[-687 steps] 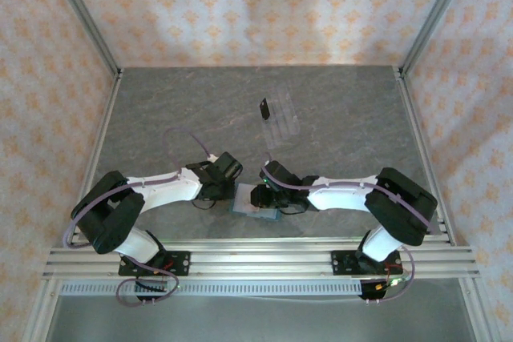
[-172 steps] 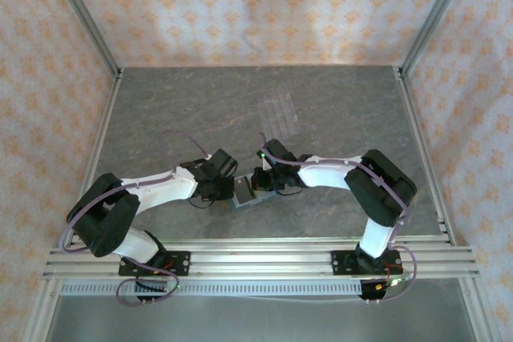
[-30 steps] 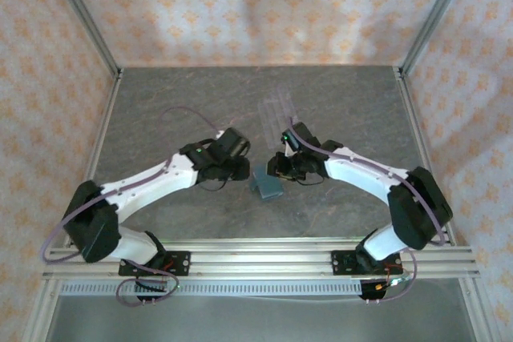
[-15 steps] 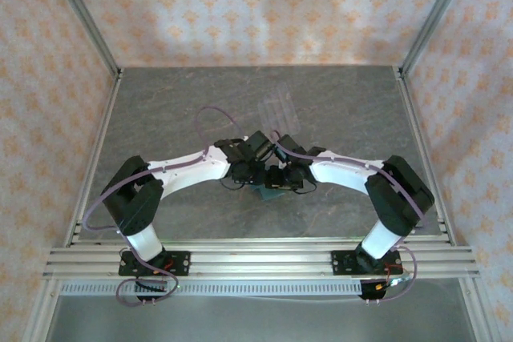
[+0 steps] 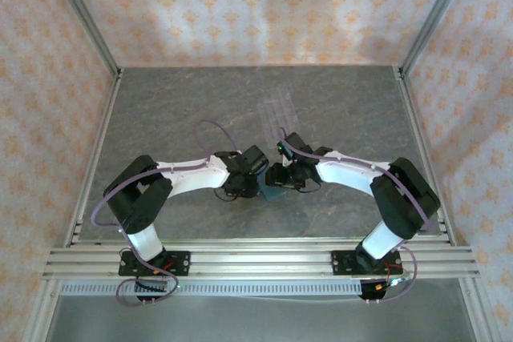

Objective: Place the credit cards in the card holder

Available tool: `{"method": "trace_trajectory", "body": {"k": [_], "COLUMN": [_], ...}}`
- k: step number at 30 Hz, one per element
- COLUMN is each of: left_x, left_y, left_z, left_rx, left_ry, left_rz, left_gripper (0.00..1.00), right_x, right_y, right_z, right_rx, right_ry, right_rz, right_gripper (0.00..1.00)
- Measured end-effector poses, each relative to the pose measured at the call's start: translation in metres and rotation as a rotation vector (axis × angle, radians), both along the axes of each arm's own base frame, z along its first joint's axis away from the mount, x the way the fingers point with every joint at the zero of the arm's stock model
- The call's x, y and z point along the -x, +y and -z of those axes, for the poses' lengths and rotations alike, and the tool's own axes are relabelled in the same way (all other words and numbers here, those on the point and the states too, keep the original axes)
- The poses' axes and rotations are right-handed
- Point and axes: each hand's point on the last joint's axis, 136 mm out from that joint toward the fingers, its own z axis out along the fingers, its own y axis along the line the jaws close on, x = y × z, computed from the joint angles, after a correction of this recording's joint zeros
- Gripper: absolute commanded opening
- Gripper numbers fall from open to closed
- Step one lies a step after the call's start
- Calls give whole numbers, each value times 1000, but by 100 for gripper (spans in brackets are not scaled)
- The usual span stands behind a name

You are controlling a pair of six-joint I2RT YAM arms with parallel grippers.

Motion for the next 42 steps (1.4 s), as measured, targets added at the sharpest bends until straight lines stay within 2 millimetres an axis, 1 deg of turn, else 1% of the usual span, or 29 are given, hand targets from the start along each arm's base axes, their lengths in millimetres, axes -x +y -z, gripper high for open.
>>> {"method": "trace_trajectory", "body": {"k": [3,5,7,11,16,19,22,25,29,34,38,42], "left_x": [-2,-2,-5,-14,-23,-32,-40,-40,-33,-17,-16,-16], "left_y": [0,5,9,11,1,-10,-18,-21,-19,-7,-6,-6], "left_z": [-2,-6,-18,-44,-55,-57,-55,-45,-27,-6,-4,-2], "left_rx": [9,18,36,96,118,126,124,103,64,27,41,50], "left_ry": [-12,-20,-44,-101,-116,-110,-106,-91,-54,-15,-29,-37], "left_rz": [-7,-20,-38,-72,-69,-64,-56,-41,-25,-21,-22,-23], "left_gripper": [17,17,18,18,19,20,20,20,20,20,19,19], "right_x": [0,-1,-3,-9,-18,-24,-27,-27,-24,-19,-17,-16], "right_y": [2,3,5,4,-3,-12,-18,-19,-18,-15,-11,-4], "right_z": [-1,-3,-7,-20,-38,-36,-33,-26,-15,2,8,6], "right_rx": [-14,-31,-63,-123,-164,-156,-147,-134,-118,-113,-129,-172], "right_ry": [4,11,15,12,-19,-14,-10,3,31,81,99,103], "right_rz": [0,7,16,45,75,105,117,112,99,69,43,19], "right_gripper": [50,48,47,45,45,48,51,53,53,54,54,53]}}
